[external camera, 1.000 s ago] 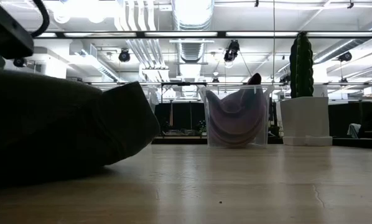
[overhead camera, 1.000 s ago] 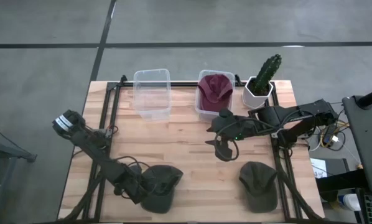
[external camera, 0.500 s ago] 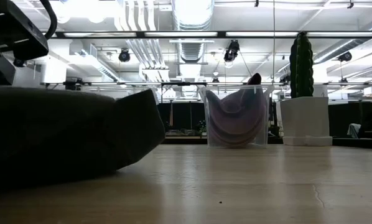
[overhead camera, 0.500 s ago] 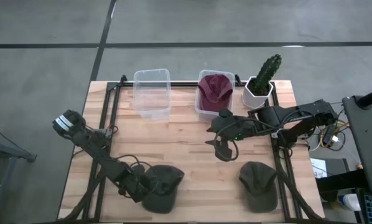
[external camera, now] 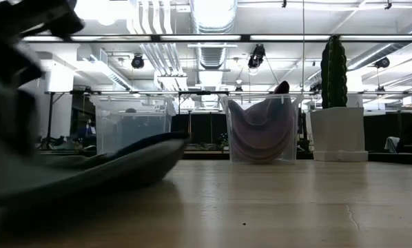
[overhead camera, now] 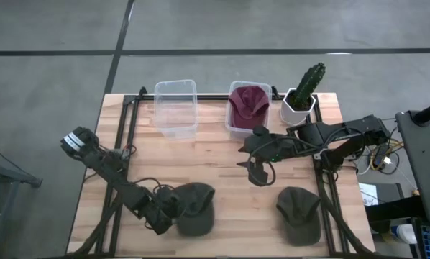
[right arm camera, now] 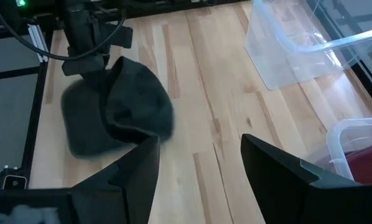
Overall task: Pick & Place hat
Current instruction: Put the left black cap into the left transparent bin
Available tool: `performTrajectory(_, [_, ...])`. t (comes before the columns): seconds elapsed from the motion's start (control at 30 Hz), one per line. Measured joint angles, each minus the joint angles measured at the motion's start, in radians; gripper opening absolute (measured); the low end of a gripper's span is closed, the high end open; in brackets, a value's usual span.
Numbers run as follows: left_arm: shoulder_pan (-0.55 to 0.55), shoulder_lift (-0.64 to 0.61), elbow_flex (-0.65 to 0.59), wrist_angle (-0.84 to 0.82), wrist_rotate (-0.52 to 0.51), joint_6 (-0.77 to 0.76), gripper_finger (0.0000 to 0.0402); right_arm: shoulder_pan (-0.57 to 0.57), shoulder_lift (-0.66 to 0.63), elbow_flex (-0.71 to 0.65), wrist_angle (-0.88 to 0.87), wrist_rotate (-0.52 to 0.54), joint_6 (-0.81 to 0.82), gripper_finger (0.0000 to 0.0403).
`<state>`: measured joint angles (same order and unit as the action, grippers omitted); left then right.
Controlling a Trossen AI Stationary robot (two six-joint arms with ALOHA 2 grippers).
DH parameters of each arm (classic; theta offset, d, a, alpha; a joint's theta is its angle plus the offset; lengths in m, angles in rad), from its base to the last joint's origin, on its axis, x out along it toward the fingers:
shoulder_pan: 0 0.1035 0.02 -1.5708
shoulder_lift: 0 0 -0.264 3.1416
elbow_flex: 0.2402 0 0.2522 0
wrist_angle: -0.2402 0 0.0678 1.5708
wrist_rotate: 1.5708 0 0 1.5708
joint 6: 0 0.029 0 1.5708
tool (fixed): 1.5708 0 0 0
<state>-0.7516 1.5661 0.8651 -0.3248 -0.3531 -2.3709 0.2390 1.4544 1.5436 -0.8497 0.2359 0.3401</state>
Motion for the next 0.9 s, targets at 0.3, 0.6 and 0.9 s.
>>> performTrajectory(0.3, [0.031,0.000,0.097,-0.016,-0.334,0.105,0.0007,0.000,-0.006,0.092,0.001,-0.001,0.000,0.0219])
performTrajectory(0.6, [0.046,-0.002,0.277,-0.065,-0.688,0.339,0.0007,0.001,-0.009,0.250,-0.064,-0.061,0.087,0.0219])
performTrajectory(0.9, [0.071,-0.014,0.470,-0.299,-0.829,0.523,0.0007,0.003,-0.003,0.251,-0.211,-0.110,0.192,0.0219])
